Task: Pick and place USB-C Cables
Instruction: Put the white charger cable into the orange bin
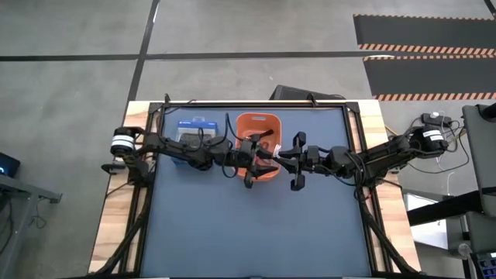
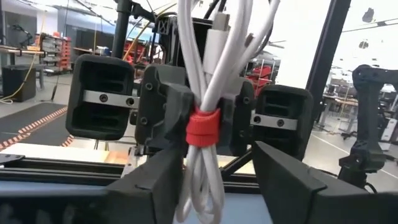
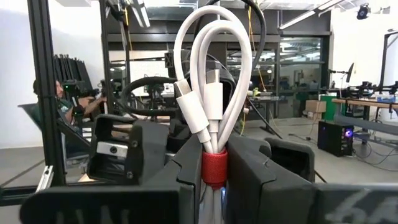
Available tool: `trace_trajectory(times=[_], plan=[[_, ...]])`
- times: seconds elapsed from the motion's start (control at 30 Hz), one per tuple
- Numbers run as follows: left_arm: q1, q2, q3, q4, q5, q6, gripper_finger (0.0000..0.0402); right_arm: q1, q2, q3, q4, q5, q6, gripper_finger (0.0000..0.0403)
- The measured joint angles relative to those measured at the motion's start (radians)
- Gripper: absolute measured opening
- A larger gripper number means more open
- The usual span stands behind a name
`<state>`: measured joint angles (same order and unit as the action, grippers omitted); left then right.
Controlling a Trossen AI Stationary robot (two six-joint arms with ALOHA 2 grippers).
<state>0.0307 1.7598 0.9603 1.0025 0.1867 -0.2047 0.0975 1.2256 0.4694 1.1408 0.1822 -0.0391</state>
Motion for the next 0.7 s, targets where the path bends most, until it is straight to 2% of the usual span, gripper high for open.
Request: trace_trajectory(times=[0.17, 0.37, 0.7], plan=[[0.000, 0.005, 0.004, -0.010, -0.001, 0.000, 0.0116, 0.000, 0.000, 0.000, 0.000, -0.001, 0.001, 0.0047], [0.001, 0.005, 0.002, -0.017, -0.007, -0.016, 0.0016, 0.000, 0.000, 0.000, -0.001, -0.006, 0.008, 0.0057], [0.002, 0.005, 0.000, -0.027, -0.003, -0.027, 0.0005, 0.000, -0.018, 0.000, 0.001, 0.003, 0.020, 0.0155]])
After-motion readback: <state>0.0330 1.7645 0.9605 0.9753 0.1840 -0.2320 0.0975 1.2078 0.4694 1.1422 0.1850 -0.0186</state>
